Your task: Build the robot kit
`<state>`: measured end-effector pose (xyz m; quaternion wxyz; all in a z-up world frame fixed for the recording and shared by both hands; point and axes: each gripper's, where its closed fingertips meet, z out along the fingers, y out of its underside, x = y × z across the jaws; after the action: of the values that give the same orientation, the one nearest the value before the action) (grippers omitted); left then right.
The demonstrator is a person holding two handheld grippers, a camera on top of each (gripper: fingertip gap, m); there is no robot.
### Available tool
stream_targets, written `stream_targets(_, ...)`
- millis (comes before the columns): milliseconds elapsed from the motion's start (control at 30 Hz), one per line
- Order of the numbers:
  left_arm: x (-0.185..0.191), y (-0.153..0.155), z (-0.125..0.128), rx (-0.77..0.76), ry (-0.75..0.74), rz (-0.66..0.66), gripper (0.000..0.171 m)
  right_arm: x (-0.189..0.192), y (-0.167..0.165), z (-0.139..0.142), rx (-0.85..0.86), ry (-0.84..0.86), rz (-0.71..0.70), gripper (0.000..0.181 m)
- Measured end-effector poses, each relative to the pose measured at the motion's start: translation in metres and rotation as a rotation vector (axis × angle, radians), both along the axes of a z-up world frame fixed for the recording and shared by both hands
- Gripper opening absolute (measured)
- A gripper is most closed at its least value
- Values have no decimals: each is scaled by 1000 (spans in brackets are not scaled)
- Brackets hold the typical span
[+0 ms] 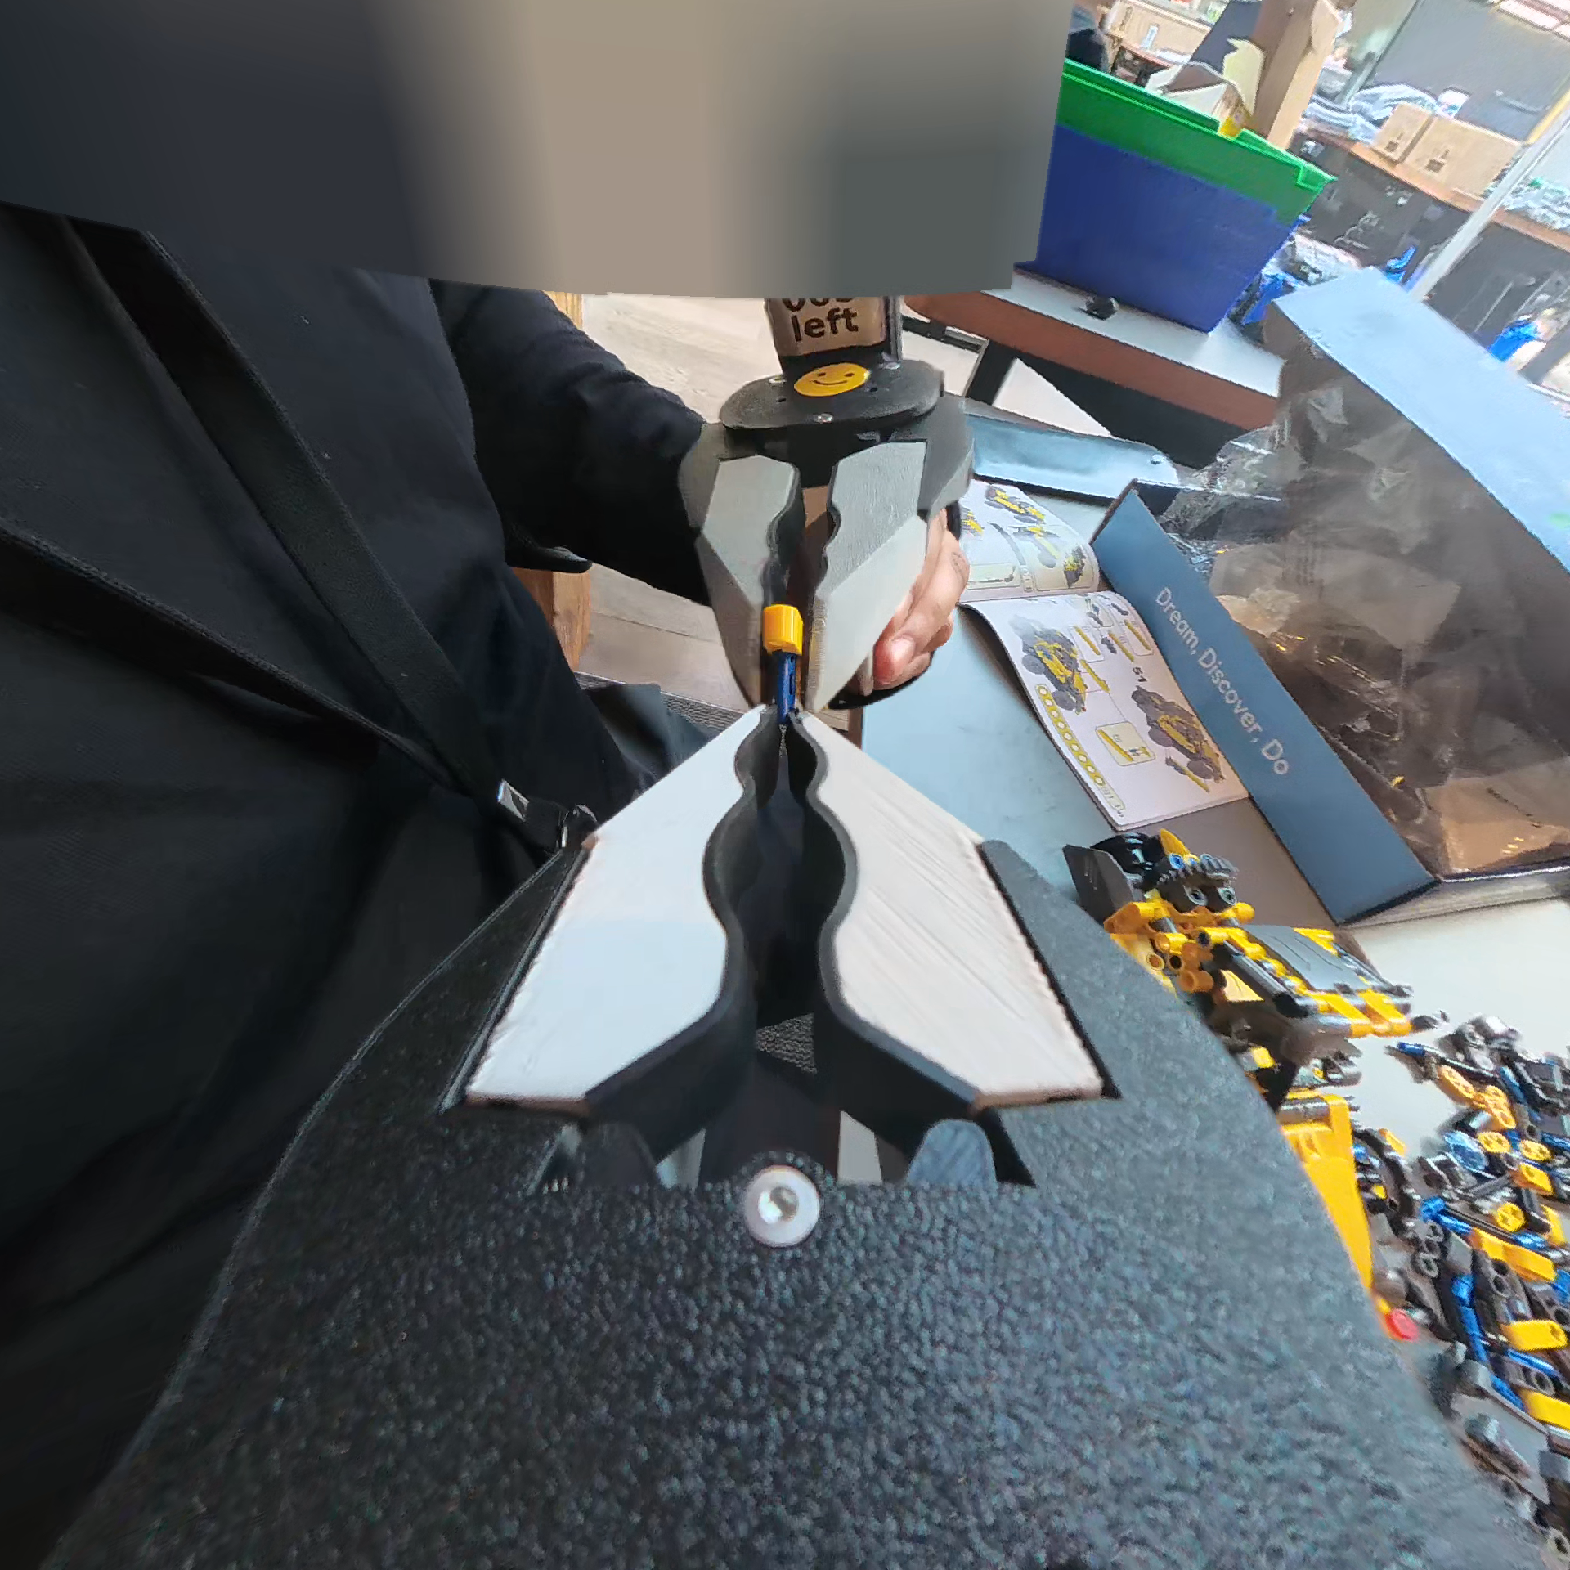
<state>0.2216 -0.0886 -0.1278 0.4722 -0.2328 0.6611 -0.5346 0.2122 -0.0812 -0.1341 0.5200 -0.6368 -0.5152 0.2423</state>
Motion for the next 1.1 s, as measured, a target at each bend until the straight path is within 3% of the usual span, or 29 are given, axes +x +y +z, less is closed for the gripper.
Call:
stream_targets(67,1,2,-3,24,21,17,5,1,2,-2,11,-9,-16,0)
stream_targets(267,-1,1,6,90,-102,46,6,-1,1,8,17,55,-31,2)
stream_targets(433,-3,-5,11,101,-154,23,6,-3,-5,13,-36,176,28,3)
stream_targets(767,-6,-7,12,143,-198,36,6,-6,-6,14,-86,236,56,3)
stream_targets(1100,-7,-3,9,215,-198,73,6,-6,-3,11,-27,173,9,2)
